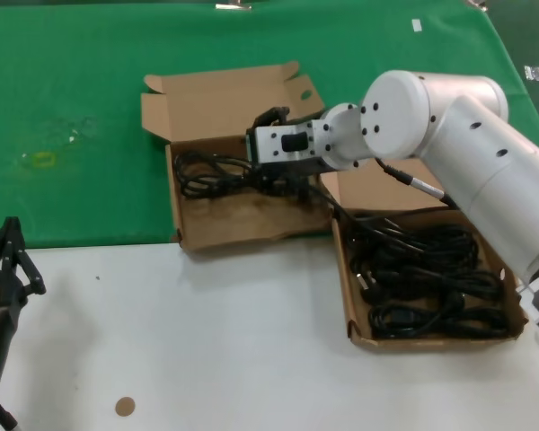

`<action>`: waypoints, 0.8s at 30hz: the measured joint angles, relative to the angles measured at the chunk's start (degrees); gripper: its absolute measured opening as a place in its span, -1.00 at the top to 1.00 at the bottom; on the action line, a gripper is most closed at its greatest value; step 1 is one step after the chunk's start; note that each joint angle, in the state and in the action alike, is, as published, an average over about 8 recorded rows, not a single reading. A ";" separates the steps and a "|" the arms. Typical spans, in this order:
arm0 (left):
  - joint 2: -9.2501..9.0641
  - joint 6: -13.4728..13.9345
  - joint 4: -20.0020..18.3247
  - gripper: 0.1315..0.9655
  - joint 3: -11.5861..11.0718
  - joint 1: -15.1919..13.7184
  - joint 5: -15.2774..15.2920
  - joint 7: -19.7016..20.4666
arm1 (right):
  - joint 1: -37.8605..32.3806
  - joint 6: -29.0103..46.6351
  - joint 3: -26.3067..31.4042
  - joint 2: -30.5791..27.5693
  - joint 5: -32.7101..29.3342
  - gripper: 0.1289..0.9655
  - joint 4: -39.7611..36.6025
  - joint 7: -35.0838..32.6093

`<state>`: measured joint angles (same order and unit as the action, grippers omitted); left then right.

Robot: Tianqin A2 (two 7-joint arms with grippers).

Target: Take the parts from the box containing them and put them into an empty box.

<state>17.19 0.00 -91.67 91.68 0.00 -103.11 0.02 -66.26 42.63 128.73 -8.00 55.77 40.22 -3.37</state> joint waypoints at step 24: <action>0.00 0.00 0.00 0.83 0.00 0.00 0.00 0.00 | 4.85 -2.92 -3.41 -1.36 4.03 -0.53 5.83 0.89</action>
<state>17.19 0.00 -91.67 91.68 0.00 -103.11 0.02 -61.41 39.71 125.33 -9.37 59.80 46.06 -2.49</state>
